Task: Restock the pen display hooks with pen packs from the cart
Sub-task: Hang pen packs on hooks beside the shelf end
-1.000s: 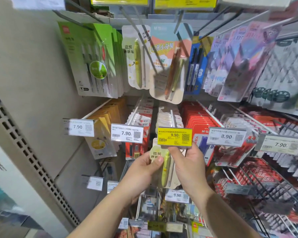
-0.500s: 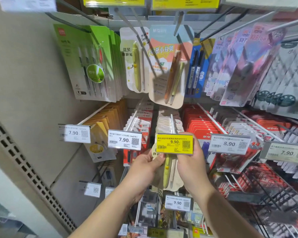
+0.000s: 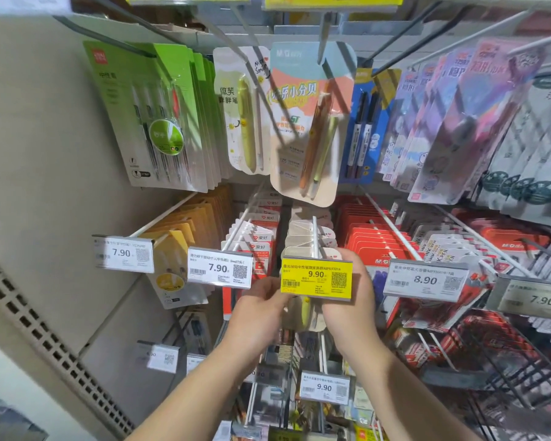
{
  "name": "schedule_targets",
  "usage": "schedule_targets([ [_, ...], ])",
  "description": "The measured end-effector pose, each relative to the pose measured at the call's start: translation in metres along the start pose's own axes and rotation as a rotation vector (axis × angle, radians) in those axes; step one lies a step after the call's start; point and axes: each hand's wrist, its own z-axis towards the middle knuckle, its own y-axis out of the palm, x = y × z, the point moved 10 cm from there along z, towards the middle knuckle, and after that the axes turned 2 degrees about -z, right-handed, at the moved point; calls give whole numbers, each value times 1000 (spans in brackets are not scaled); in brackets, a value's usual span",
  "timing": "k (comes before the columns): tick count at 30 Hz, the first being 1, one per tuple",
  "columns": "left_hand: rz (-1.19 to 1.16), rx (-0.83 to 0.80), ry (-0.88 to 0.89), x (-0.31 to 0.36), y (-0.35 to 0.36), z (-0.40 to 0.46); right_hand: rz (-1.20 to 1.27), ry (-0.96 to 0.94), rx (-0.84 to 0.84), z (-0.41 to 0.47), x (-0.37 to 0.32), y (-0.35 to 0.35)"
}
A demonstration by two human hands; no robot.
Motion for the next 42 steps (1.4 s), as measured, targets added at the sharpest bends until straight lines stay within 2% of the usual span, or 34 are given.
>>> schedule_targets([
  [5, 42, -9, 24, -1, -3, -2, -67, -48, 14, 5, 1, -2],
  [11, 119, 24, 80, -4, -21, -19, -197, -11, 100, -13, 5, -14],
  [18, -6, -172, 12, -39, -11, -45, -377, -10, 312, -83, 12, -48],
  [23, -66, -349, -92, -66, 19, -89, -455, 136, 372, -156, 21, -98],
  [27, -121, -499, -185, -84, 71, -132, -492, 240, 475, -216, 34, -164],
  [31, -45, -645, -196, -80, 137, -186, -486, 310, 652, -271, 36, -244],
  [35, -25, -846, -187, -60, 226, -256, -405, 287, 819, -332, 29, -336],
  [42, 30, -1048, -260, -57, 387, -388, -321, 362, 1063, -459, 32, -510],
])
